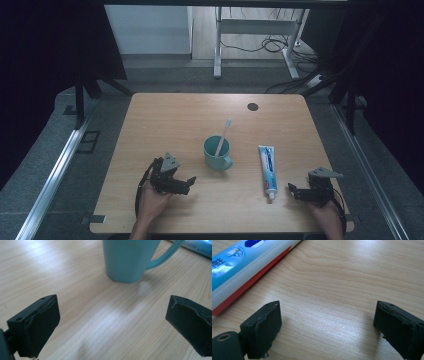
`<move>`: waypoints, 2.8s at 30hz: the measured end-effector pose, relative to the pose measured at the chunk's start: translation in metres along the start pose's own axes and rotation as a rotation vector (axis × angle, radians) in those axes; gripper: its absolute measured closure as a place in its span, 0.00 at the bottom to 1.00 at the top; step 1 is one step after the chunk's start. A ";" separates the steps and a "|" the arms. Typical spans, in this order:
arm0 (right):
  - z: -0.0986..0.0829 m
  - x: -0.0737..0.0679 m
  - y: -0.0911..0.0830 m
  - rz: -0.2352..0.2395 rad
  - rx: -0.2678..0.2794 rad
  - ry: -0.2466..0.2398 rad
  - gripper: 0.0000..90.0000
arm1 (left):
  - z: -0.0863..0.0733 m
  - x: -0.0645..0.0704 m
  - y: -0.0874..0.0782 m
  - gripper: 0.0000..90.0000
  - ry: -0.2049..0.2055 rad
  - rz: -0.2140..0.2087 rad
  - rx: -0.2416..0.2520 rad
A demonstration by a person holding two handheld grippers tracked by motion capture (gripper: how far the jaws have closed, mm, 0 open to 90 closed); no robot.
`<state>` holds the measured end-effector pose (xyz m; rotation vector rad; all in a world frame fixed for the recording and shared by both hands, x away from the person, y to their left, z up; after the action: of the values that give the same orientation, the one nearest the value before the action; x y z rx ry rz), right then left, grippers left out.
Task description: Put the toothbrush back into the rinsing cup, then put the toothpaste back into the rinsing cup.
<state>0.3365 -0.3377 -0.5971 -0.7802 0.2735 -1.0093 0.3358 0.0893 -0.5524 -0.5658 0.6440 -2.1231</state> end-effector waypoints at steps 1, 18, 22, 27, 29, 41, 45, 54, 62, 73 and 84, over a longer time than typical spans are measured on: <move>0.000 0.000 0.000 0.000 0.001 -0.001 0.08 | -0.002 0.000 0.001 0.00 -0.001 0.003 0.000; 0.000 0.000 0.000 0.001 0.000 0.002 0.08 | -0.032 -0.004 0.016 0.00 -0.002 0.033 -0.068; 0.000 0.000 0.000 0.002 0.001 0.001 0.09 | -0.038 -0.006 0.020 0.00 -0.017 0.030 -0.089; 0.000 0.000 0.000 0.001 0.001 0.001 0.09 | -0.043 -0.009 0.023 0.00 -0.025 0.038 -0.126; 0.000 0.000 0.000 0.002 0.001 0.001 0.09 | -0.045 -0.010 0.023 0.00 -0.030 0.039 -0.149; 0.000 0.002 0.000 0.000 0.008 0.002 0.12 | -0.046 -0.010 0.025 0.00 -0.027 0.051 -0.168; 0.001 0.003 -0.001 0.000 0.008 0.003 0.14 | -0.046 -0.010 0.025 0.00 -0.027 0.052 -0.168; 0.005 -0.002 -0.003 0.011 0.004 -0.019 0.14 | -0.046 -0.010 0.025 0.00 -0.027 0.052 -0.168; 0.009 -0.005 -0.010 0.043 -0.001 -0.004 0.14 | -0.046 -0.010 0.025 0.00 -0.029 0.054 -0.168; 0.015 -0.005 -0.019 0.098 0.026 0.020 0.36 | -0.046 -0.010 0.025 0.00 -0.032 0.058 -0.167; 0.020 -0.016 -0.020 0.199 -0.018 -0.021 0.64 | -0.046 -0.010 0.025 0.00 -0.033 0.059 -0.168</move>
<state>0.3261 -0.3215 -0.5716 -0.7636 0.3361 -0.8121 0.3289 0.0957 -0.6051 -0.6635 0.8156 -2.0129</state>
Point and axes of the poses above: each handheld gripper's, and its own axes: y roughly forward along the jaws, z roughly out of its top, x roughly to its right, the point moved 8 cm from there along y, roughly forward along the jaws, and after that the axes turned 11 degrees about -y, right-handed, at the moved point
